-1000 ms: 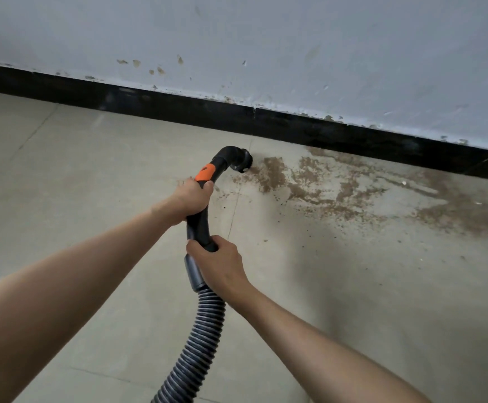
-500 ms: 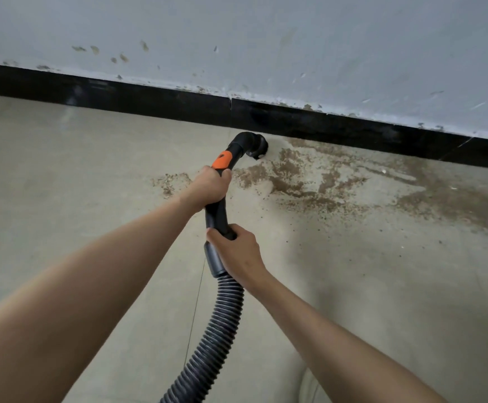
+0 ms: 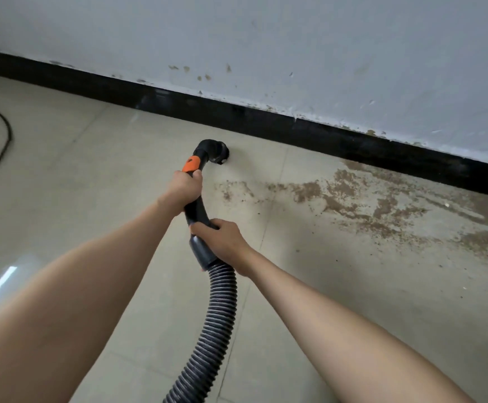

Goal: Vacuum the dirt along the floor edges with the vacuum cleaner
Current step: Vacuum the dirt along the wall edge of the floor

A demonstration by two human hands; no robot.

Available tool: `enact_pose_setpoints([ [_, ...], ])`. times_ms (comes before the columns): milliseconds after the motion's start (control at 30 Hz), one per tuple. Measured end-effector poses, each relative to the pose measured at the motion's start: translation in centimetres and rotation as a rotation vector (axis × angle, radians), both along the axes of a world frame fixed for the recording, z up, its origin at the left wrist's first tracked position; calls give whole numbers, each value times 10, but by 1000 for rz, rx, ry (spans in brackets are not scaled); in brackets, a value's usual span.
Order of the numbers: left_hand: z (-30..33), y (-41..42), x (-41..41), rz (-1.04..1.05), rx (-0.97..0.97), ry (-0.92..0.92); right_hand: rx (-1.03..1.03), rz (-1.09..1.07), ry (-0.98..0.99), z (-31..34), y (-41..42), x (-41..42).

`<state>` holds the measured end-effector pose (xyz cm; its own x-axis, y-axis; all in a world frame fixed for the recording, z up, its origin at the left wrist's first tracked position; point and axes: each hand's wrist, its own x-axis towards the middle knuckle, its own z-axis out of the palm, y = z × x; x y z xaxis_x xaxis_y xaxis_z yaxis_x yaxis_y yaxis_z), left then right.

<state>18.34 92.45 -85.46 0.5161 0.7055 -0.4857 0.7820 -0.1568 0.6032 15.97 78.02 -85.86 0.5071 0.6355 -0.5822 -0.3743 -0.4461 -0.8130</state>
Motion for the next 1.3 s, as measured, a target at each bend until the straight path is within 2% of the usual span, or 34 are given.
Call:
enact_pose_setpoints([
  [267,13,58,-109,234,-11,13,29,203,134,12,58,-72],
  [500,4,37,-155,264,41,39,-10,282,50,1,38,-111],
  [900,-1,20,-160,306,-95,14,-14,301,-77,-4,12,-119],
  [1100,-2,19,-152,347,-230,-107,-19,268,-115,-8,14,-117],
  [1300,-1,21,-142,322,-238,-118,-16,228,-137,-11,19,-112],
])
